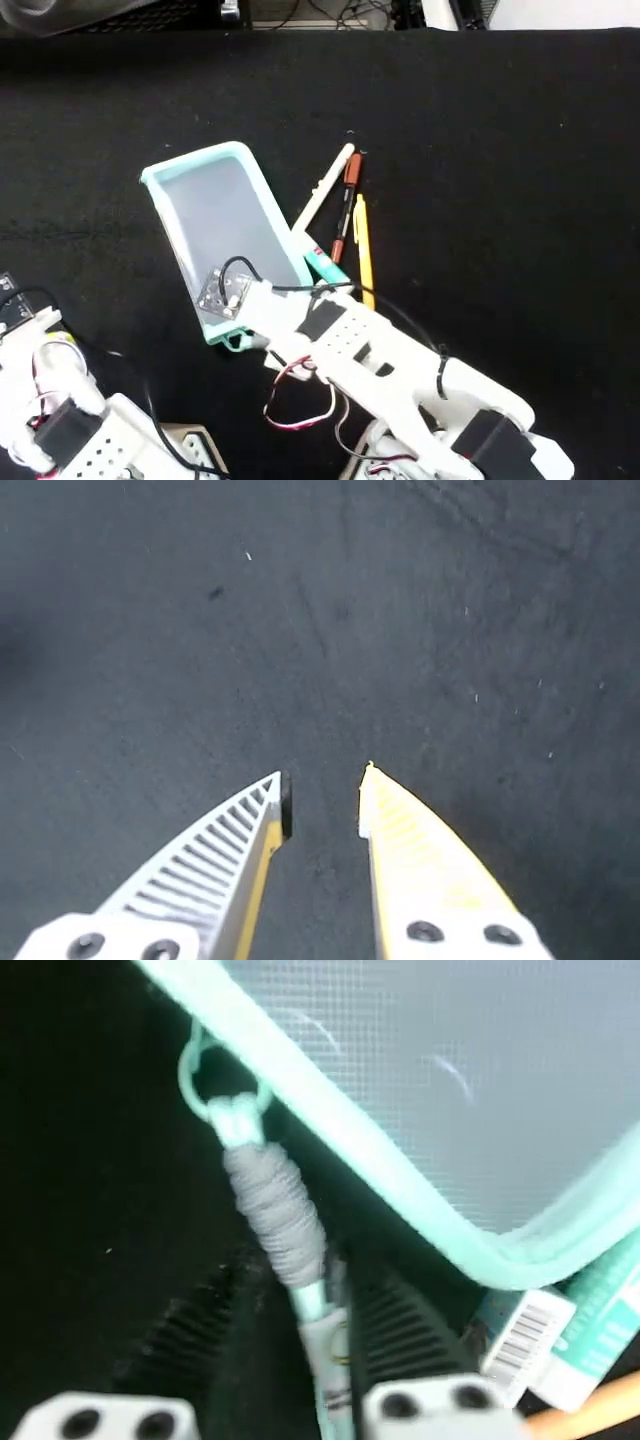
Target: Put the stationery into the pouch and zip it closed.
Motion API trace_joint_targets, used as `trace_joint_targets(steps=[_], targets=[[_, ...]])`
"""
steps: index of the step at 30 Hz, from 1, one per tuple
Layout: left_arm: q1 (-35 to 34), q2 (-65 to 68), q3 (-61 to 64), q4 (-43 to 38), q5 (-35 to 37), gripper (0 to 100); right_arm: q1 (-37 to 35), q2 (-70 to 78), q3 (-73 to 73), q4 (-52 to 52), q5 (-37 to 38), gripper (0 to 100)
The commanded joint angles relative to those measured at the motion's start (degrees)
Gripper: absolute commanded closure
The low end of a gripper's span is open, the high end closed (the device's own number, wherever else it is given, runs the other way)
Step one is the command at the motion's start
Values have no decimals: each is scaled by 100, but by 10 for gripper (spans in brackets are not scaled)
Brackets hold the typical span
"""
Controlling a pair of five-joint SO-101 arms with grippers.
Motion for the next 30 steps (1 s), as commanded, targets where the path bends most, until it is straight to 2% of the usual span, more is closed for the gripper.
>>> trace_joint_targets(steps=[1,5,9,13,17,19,21,23,26,30], targets=[[101,-18,-523,9,35,852,132,-154,75,316,35,984],[110,-9,-804,44,35,852,738,-224,286,501,360,987],[242,290,-936,18,35,852,1204,-936,655,712,686,987],[690,1424,-1543,53,62,852,1257,-2220,752,1732,870,986],[778,2892,-2299,70,62,855,1231,-3407,708,2295,870,974],[760,3473,-2536,70,62,855,1231,-3758,699,2426,862,897],[760,3815,-2695,229,62,855,1231,-3864,699,2462,826,774],[769,3938,-2738,308,62,855,1143,-3829,699,2444,826,694],[769,3912,-2721,299,62,855,615,-3723,690,2418,721,717],[804,3789,-2721,299,62,855,-70,-3336,690,1916,193,730]])
